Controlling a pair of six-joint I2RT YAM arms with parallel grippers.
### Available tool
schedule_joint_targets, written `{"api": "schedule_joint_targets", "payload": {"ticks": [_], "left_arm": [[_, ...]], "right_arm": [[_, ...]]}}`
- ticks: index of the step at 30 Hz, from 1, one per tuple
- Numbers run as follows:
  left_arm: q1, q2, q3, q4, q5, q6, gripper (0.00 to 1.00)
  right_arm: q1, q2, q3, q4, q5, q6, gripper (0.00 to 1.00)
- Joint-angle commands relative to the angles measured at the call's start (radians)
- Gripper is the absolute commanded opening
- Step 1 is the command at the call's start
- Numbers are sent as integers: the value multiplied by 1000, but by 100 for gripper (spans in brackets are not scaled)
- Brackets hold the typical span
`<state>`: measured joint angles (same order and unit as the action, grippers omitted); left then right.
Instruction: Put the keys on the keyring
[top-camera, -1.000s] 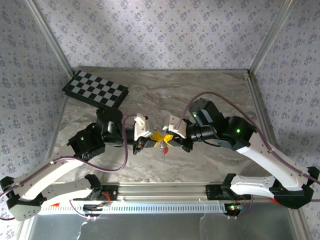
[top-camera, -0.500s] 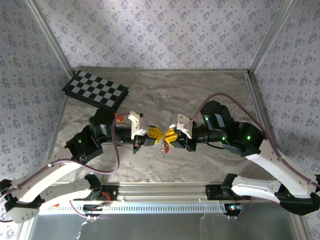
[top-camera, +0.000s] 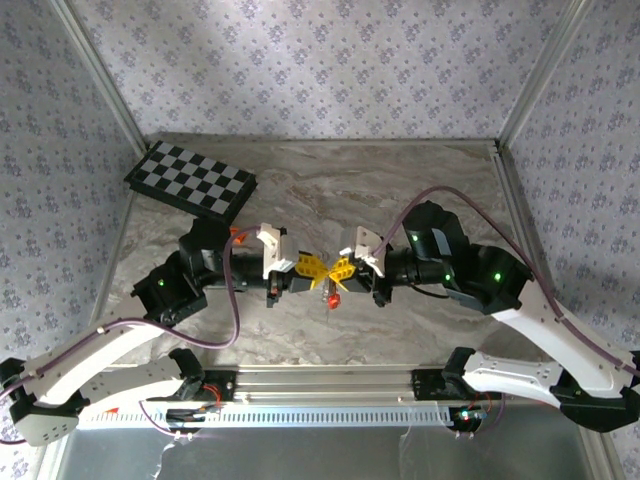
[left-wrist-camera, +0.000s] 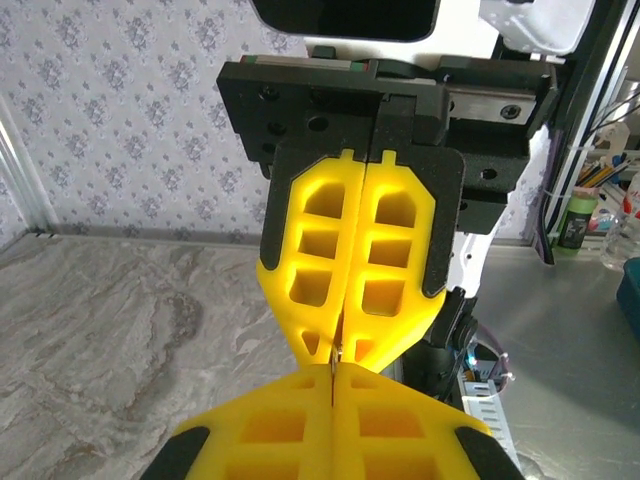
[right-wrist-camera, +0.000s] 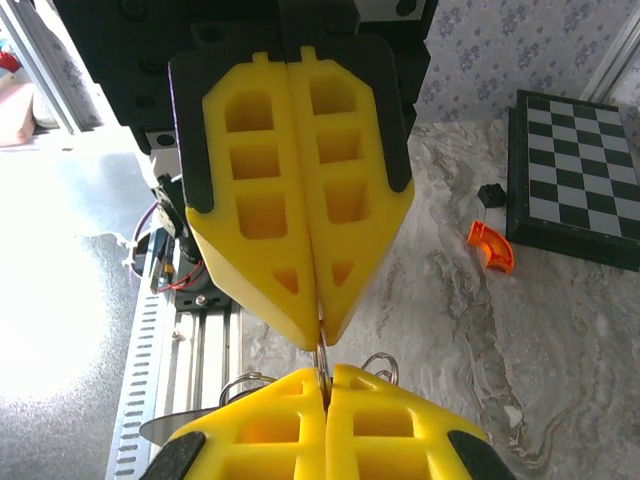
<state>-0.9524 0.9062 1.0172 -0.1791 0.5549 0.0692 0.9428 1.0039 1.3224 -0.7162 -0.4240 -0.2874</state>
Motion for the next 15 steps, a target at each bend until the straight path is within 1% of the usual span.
{"api": "schedule_joint_targets", "payload": {"ticks": [1, 2, 3, 6, 8, 9, 13, 15], "left_arm": [[-9, 23, 65, -112, -40, 68, 17], [-10, 35, 79, -147, -52, 85, 22], [-9, 48, 94, -182, -58, 102, 24], [-9, 77, 122, -243, -62, 124, 24], [-9, 78, 115, -234, -62, 123, 23], [-9, 76, 110, -225, -62, 123, 21], [-9, 70, 94, -190, -55, 113, 6], [-10, 63, 85, -177, -49, 105, 2]], "right_arm": [[11, 22, 60, -95, 72, -72, 0], [15, 27, 65, -110, 80, -83, 0], [15, 33, 69, -123, 82, -94, 0], [16, 55, 98, -162, 77, -123, 0], [16, 71, 122, -183, 66, -138, 0], [15, 78, 133, -190, 62, -142, 0], [17, 98, 146, -201, 52, -148, 0], [18, 102, 147, -198, 53, -150, 0]]}}
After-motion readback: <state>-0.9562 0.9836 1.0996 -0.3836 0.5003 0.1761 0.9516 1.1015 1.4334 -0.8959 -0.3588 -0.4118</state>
